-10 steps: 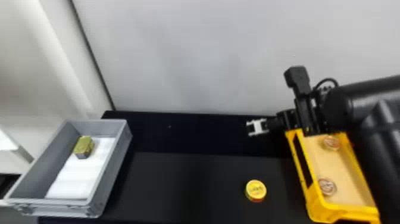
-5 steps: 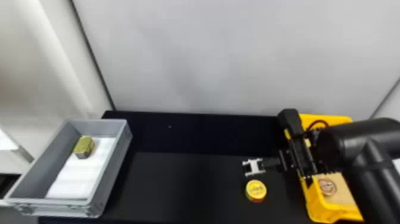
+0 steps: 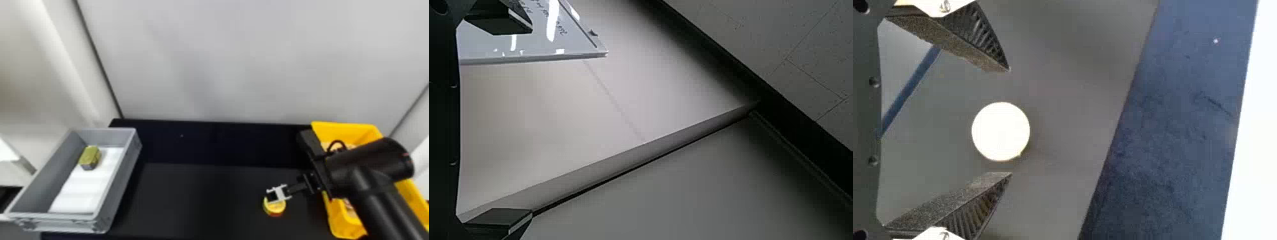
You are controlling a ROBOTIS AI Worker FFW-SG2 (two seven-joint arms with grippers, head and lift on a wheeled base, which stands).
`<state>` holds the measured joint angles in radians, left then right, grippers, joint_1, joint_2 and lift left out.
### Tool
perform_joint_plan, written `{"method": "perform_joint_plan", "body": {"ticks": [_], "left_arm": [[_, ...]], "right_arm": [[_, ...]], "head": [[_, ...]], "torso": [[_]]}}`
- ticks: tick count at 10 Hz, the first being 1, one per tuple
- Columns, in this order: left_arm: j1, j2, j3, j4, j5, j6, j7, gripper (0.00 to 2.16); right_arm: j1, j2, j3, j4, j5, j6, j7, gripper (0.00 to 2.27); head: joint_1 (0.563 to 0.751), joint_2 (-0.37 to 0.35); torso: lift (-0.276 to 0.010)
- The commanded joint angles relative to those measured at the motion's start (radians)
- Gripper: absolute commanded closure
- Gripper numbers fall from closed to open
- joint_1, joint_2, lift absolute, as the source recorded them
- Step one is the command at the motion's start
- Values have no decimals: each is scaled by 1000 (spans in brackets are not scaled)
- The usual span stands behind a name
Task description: Pick up the round yellow can and place it in the yellow rectangular box
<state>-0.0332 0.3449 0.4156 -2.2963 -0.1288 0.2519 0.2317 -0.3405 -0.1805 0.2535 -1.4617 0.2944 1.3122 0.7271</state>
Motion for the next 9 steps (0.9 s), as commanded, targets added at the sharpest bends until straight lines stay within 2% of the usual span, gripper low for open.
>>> {"method": "perform_joint_plan", "body": {"ticks": [1, 6, 9], "left_arm": [[-1, 0, -3, 0, 0, -3, 0, -2], [-2, 0, -7, 3, -2, -8, 0, -2], [-1, -4, -9, 5, -2, -13, 0, -2]], "right_arm": [[-15, 21, 10, 87, 143, -84, 42, -2], [-23, 76, -14, 247, 114, -226, 37, -2], [-48, 79, 0, 305, 103, -270, 23, -2]], "head": [[694, 54], [694, 54], [694, 54]], "torso": [[-3], [-3], [-3]]}}
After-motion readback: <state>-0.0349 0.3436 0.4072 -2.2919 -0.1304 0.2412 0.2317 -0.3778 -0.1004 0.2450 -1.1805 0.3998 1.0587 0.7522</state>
